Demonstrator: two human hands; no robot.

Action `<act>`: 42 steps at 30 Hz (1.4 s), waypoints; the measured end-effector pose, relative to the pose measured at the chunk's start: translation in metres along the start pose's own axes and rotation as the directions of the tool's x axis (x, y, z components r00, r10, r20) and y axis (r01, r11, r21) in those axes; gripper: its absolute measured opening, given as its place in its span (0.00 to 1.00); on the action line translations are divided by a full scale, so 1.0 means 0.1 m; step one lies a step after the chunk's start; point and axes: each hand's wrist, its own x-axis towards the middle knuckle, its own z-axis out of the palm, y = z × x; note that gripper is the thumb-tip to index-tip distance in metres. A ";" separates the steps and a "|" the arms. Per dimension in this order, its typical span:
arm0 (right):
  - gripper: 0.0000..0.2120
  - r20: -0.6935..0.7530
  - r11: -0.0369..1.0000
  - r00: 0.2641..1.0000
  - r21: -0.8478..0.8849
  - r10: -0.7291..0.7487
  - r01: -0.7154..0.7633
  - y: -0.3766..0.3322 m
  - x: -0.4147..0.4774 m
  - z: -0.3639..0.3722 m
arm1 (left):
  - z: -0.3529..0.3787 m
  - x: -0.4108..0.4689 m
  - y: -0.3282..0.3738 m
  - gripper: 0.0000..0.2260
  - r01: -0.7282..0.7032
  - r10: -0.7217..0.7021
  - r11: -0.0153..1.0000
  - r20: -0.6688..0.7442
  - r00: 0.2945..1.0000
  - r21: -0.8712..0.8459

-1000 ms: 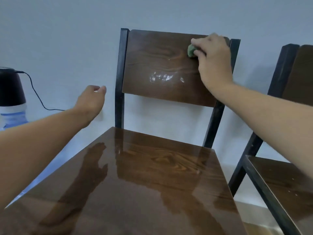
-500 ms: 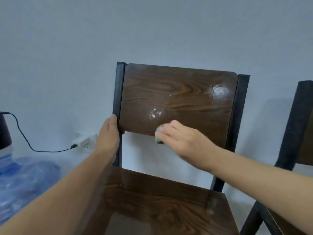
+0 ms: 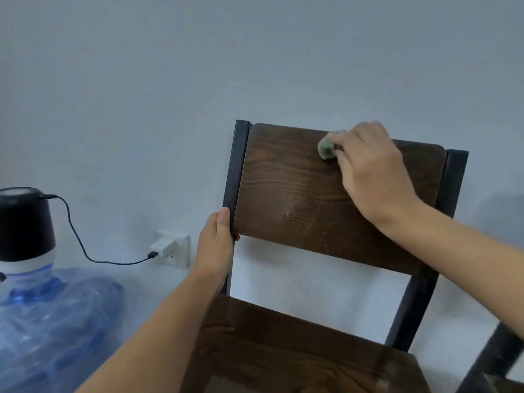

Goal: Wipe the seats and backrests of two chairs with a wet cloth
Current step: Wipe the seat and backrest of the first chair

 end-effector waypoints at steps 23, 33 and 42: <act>0.12 0.061 0.991 0.996 -0.114 -0.061 0.068 -0.43 0.26 0.36 | -0.10 0.03 -0.06 0.21 0.071 -0.060 0.990 0.095 0.994 -0.118; 0.12 0.339 0.922 0.866 0.014 -0.368 0.386 -0.49 -0.86 -0.07 | -0.09 0.03 -0.06 0.22 0.070 -0.059 0.991 0.094 0.994 -0.113; 0.14 0.354 0.938 0.874 0.030 -0.332 0.345 -0.45 -0.91 0.01 | -0.08 0.01 -0.08 0.22 0.057 -0.051 0.994 0.071 0.996 -0.093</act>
